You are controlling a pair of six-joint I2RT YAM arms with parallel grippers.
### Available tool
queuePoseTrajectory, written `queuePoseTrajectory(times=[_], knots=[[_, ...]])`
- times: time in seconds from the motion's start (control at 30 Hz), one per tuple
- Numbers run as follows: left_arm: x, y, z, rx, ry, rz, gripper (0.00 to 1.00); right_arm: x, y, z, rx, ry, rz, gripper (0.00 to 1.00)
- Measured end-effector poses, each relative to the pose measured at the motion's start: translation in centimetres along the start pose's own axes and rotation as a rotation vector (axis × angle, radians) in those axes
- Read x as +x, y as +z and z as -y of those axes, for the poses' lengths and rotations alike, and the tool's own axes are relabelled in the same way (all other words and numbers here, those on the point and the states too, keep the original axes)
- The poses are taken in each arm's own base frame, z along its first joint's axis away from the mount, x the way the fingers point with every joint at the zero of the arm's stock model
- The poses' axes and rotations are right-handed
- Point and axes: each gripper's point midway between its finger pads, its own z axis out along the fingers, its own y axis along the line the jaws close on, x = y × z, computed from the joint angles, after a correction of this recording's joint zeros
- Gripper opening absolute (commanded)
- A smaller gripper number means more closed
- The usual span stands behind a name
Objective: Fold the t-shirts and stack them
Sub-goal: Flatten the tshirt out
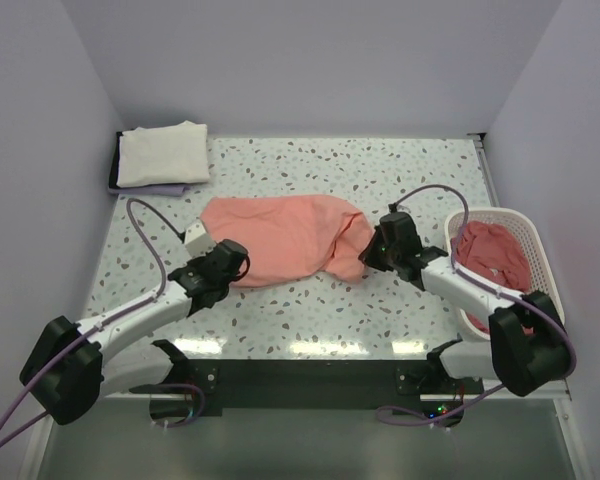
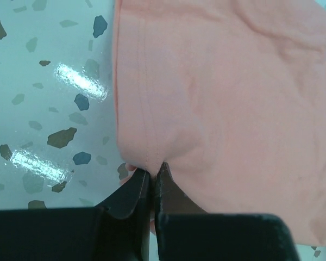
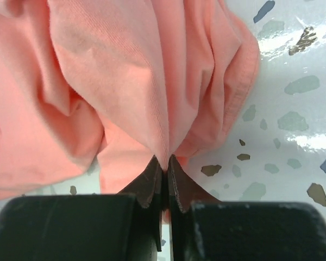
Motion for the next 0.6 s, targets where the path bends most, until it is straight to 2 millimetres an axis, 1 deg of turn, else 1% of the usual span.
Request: queuePoseTrajectory(times=[0.2,0.33,0.6], knots=[[-1.3,-0.6,1.1,0.01,0.01,0.007,0.0,-1.9,-2.4,-0.8,-0.021,0.001,0.047,0.0],[-2.0,-1.0,2.0,0.013,0.01,0.007,0.0,-2.7,-3.9,-0.6,-0.018,-0.003,0.074,0.0],[-3.7,-1.9,3.3,0.035,-0.006,0.018,0.0,-3.0,-5.7,0.5,0.016,-0.015,0.076,0.0]])
